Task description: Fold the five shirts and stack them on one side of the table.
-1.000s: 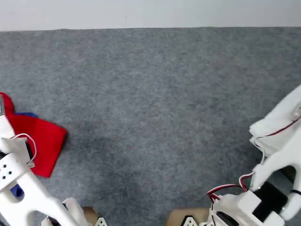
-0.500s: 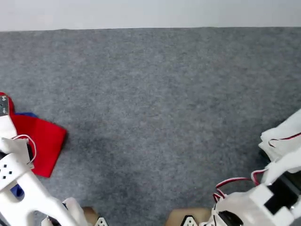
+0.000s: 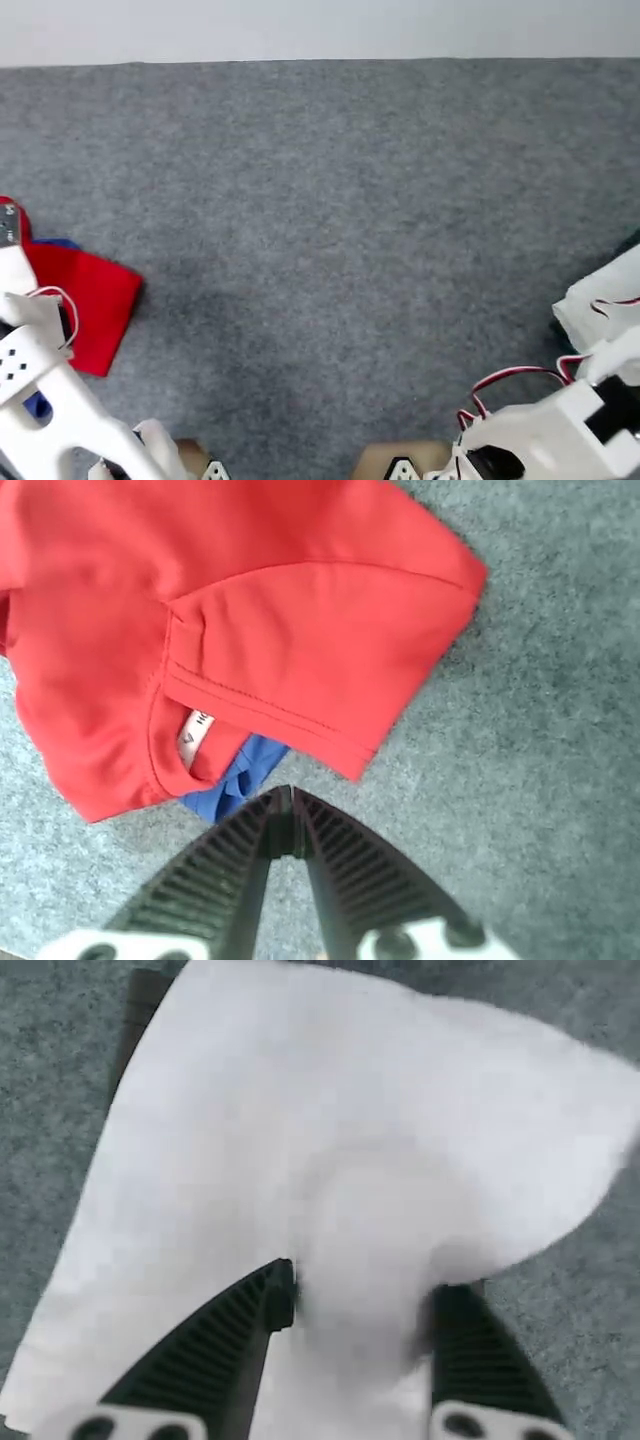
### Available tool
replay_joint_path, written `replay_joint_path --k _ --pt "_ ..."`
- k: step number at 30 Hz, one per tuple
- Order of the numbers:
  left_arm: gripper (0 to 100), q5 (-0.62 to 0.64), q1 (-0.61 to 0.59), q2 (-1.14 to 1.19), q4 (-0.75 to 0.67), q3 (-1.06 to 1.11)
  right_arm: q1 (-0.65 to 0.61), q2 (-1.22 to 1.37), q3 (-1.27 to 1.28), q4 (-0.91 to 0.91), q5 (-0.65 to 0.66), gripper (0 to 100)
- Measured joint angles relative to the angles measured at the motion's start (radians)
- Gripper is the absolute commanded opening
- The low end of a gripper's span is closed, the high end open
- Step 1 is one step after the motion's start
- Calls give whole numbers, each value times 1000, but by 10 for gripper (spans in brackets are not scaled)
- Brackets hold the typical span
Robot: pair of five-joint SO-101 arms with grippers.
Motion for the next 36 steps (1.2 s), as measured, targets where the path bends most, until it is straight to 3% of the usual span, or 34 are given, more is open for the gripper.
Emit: replay_joint_path --k 4,10,15,28,36 --pt "6 0 0 0 0 41 18 -31 -43 12 3 292" --pt "6 0 0 0 0 52 -20 -137 -46 226 3 8" --pt "6 0 0 0 0 52 -87 -130 -46 321 3 30" --pt "6 0 0 0 0 52 -311 121 40 327 3 10" --pt "6 0 0 0 0 52 -296 66 -6 397 3 9"
